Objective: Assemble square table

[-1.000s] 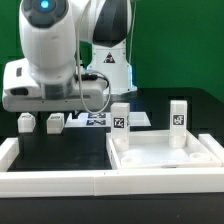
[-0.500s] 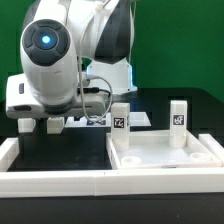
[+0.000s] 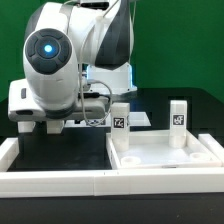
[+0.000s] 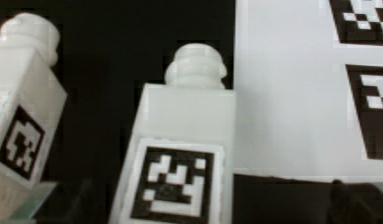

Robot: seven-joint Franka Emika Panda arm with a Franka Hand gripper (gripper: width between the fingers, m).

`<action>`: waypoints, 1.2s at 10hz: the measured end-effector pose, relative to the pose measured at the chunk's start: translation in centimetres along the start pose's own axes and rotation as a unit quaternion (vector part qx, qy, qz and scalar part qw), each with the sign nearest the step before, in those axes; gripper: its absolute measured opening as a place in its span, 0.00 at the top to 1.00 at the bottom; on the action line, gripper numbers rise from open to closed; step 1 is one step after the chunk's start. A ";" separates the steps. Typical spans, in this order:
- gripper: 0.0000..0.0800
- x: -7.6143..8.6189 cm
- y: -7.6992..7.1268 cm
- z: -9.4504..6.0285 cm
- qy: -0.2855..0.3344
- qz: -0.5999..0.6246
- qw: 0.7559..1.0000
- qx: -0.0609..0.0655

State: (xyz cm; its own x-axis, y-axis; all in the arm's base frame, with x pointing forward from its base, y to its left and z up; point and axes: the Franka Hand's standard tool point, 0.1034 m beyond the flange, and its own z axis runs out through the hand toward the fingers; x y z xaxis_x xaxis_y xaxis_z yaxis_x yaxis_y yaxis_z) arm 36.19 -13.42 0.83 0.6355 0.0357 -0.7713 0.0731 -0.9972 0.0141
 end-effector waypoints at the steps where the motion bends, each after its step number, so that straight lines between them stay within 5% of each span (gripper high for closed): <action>1: 0.19 0.1 -0.1 0.0 -0.001 0.002 1.000 -0.001; 3: 0.46 0.1 -0.1 0.0 0.000 -0.003 1.000 -0.001; 4: 0.46 0.2 -0.1 0.0 0.002 -0.006 1.000 -0.002; 5: 0.64 0.3 -0.2 -0.1 0.005 -0.008 1.000 -0.004; 10: 0.64 0.3 -0.2 -0.2 0.005 -0.012 1.000 -0.003; 12: 0.64 -0.8 -0.9 -2.6 -0.003 -0.026 1.000 0.006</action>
Offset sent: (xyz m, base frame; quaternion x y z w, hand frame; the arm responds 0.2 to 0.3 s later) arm 0.0019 -0.0014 -0.0002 -0.0082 0.0153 -0.0117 0.9998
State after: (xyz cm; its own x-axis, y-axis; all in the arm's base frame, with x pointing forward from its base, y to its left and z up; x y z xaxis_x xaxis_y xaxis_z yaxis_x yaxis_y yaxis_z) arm 37.65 -12.35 3.08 0.6263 0.0879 -0.7746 0.0977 -0.9946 -0.0339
